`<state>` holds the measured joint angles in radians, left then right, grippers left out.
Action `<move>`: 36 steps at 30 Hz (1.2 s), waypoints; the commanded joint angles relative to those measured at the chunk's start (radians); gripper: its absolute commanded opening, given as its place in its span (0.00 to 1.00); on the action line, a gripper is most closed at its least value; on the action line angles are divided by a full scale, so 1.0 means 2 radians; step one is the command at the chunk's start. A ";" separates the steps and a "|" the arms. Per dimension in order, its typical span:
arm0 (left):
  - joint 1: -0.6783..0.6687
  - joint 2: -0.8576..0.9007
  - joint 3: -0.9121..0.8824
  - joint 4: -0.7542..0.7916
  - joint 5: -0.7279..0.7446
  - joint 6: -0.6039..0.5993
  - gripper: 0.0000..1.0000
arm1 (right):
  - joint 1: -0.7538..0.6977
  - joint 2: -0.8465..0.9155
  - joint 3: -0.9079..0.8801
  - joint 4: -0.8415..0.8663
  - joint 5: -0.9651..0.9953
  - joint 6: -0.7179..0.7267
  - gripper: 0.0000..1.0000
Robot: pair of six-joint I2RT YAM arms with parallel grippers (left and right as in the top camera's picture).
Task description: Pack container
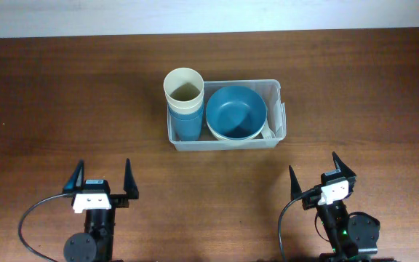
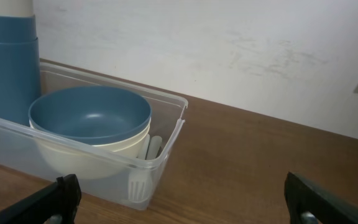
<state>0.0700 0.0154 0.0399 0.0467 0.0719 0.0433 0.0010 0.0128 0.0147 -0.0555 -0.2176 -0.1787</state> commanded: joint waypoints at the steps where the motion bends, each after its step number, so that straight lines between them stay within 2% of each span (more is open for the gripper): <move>1: 0.002 -0.005 -0.015 -0.019 0.006 0.017 1.00 | 0.003 -0.005 -0.005 0.000 0.006 0.006 0.99; 6: 0.002 -0.005 -0.015 -0.062 0.006 0.017 1.00 | 0.003 -0.005 -0.005 0.000 0.006 0.006 0.99; 36: 0.002 -0.005 -0.015 -0.061 0.006 0.019 1.00 | 0.003 -0.005 -0.005 0.000 0.006 0.006 0.99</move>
<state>0.0700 0.0147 0.0162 -0.0753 0.0719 0.0643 0.0010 0.0128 0.0147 -0.0555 -0.2176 -0.1787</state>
